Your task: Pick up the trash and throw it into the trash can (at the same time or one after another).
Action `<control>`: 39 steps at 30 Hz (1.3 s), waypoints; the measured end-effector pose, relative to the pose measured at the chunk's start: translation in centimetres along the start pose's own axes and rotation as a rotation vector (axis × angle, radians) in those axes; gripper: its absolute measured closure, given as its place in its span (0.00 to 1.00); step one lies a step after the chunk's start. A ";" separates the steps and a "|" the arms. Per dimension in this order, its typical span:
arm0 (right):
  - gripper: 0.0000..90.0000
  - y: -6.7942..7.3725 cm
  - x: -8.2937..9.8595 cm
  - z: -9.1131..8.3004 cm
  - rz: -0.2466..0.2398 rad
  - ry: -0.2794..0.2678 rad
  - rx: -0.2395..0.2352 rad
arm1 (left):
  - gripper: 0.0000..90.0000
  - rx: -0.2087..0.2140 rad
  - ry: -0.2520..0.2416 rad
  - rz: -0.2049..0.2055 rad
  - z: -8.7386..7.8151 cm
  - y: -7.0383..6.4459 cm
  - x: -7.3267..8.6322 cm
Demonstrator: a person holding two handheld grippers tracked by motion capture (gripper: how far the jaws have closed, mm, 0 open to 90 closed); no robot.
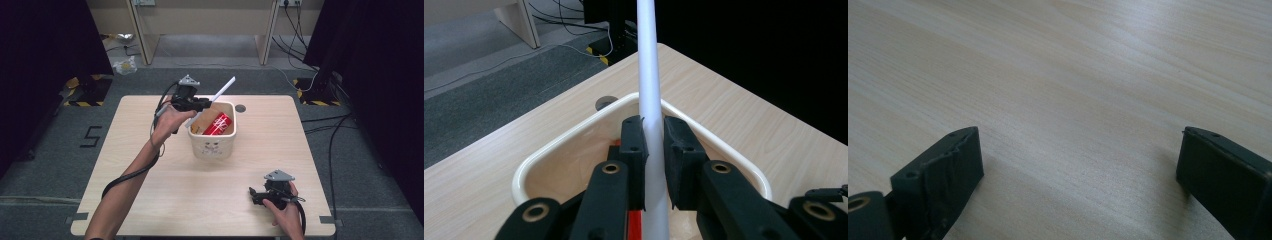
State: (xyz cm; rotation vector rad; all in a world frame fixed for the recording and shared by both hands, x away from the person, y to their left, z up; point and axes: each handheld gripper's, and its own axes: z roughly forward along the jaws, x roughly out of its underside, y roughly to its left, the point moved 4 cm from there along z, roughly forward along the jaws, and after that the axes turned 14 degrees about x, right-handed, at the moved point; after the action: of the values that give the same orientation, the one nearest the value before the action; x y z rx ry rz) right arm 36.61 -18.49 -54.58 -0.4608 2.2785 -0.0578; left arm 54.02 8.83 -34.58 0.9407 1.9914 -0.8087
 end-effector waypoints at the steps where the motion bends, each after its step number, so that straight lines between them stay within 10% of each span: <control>1: 0.06 0.0 0.0 0.0 0.000 0.000 0.000 | 0.88 0.000 0.000 0.000 0.0 0.0 0.0; 39: 0.06 0.0 0.0 0.0 0.000 0.000 0.000 | 0.86 -0.018 0.156 -0.033 5.9 1.3 2.2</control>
State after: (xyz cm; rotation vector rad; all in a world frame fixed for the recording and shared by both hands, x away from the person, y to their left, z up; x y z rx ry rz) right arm 36.60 -18.48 -54.58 -0.4605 2.2788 -0.0573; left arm 56.36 5.59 -39.61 0.9889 2.1498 -0.7533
